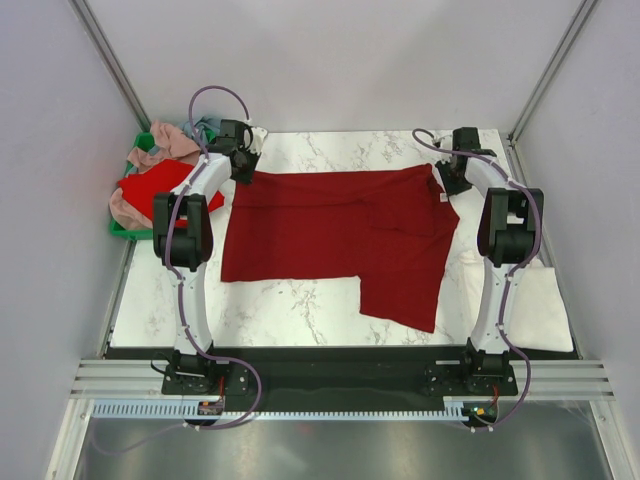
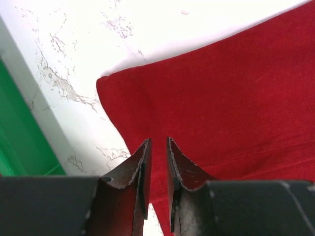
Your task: Fold and stack the t-shirts
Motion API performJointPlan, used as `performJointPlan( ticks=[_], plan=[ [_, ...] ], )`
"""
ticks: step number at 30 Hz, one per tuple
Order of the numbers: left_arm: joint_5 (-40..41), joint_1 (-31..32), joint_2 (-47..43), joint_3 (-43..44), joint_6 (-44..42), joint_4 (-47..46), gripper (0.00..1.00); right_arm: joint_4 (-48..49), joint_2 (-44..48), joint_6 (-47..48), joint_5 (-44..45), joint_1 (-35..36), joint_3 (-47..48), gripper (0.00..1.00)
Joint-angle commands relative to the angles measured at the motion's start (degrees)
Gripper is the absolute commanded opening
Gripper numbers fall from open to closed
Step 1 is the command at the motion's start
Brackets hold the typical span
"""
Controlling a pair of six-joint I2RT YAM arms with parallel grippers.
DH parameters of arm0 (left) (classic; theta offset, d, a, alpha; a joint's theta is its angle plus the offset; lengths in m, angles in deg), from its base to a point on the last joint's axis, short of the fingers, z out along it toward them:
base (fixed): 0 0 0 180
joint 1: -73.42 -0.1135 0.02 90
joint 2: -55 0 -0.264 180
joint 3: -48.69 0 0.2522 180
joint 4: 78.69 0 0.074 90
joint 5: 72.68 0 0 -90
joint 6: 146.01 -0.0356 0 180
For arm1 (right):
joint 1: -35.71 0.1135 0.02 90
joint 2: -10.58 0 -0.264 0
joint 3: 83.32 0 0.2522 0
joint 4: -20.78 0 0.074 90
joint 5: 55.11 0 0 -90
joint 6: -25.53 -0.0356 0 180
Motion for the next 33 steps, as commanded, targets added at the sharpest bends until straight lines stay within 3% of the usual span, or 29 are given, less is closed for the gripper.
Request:
performJointPlan(
  ticks=[1, 11, 33],
  plan=[
    [0.71, 0.33, -1.29, 1.06, -1.08, -1.65, 0.24, 0.19, 1.50, -0.02, 2.08, 0.04, -0.19, 0.31],
    [0.88, 0.33, -1.37, 1.94, -1.07, -1.74, 0.25, 0.37, 5.28, -2.21, -2.75, 0.04, 2.35, 0.32],
    [2.81, 0.77, -1.29, 1.24, -2.57, -1.74, 0.25, 0.54, -5.62, -3.19, -8.39, 1.54, 12.29, 0.33]
  ],
)
